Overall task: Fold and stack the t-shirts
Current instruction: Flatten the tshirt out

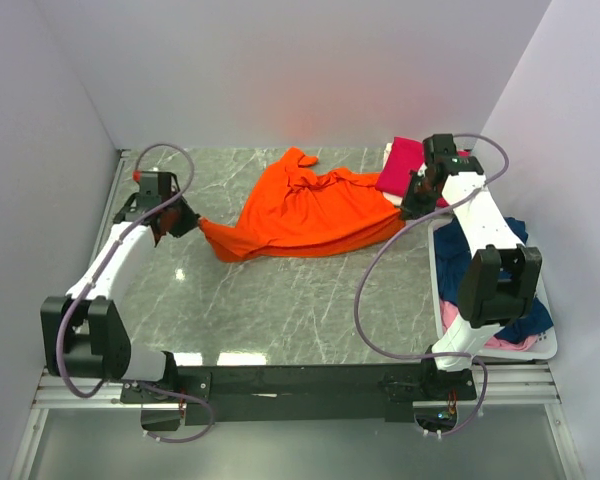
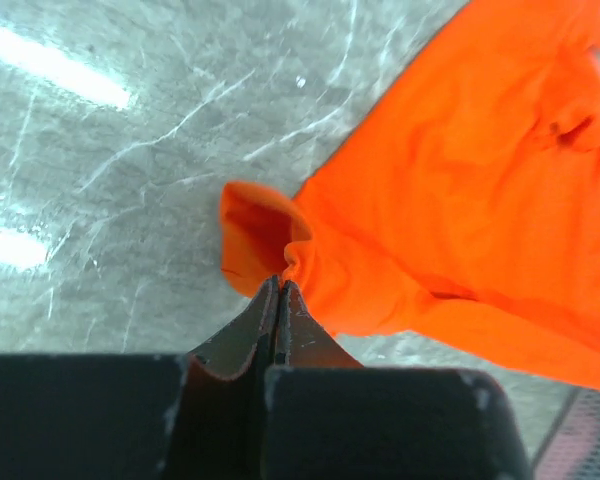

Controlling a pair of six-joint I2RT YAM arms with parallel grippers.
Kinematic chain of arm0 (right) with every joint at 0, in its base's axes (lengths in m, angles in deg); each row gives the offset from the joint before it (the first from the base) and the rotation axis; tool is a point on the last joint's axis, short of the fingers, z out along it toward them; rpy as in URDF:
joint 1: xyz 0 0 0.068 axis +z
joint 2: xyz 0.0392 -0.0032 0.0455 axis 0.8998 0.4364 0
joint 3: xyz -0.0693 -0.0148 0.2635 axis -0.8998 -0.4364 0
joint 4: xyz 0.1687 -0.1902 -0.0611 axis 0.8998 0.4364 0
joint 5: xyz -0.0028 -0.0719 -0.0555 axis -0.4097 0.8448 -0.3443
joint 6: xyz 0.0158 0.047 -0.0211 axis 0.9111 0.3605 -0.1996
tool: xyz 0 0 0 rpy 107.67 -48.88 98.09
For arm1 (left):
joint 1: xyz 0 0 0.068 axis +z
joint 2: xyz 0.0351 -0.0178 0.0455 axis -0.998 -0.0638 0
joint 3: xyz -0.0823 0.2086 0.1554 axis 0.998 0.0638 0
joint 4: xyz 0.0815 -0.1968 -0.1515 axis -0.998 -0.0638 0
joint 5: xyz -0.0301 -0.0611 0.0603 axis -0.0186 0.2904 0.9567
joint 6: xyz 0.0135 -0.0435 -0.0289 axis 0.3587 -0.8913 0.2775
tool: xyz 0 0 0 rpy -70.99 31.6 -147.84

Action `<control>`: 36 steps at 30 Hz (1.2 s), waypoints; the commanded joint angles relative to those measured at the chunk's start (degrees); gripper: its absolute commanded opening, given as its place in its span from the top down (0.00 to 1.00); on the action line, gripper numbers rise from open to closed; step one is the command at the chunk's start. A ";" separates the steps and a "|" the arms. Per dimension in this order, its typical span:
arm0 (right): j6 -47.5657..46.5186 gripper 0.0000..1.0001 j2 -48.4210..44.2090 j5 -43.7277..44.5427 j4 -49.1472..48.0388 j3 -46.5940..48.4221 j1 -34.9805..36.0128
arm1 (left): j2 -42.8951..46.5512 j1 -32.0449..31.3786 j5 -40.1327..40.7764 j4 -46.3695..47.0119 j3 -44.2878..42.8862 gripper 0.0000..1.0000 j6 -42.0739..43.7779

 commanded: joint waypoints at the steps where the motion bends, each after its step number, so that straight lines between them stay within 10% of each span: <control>1: -1.28 1.00 0.12 -0.73 2.69 6.90 -0.57 | 3.54 1.90 -0.87 -2.57 -2.77 1.00 -4.09; 19: -2.25 1.00 4.98 -6.97 3.23 44.37 2.76 | -9.29 6.91 -6.59 6.91 -53.21 1.00 -13.50; 36: -4.19 1.00 -24.46 2.51 -15.23 26.37 11.03 | 23.05 7.00 15.03 15.98 -39.77 1.00 -6.57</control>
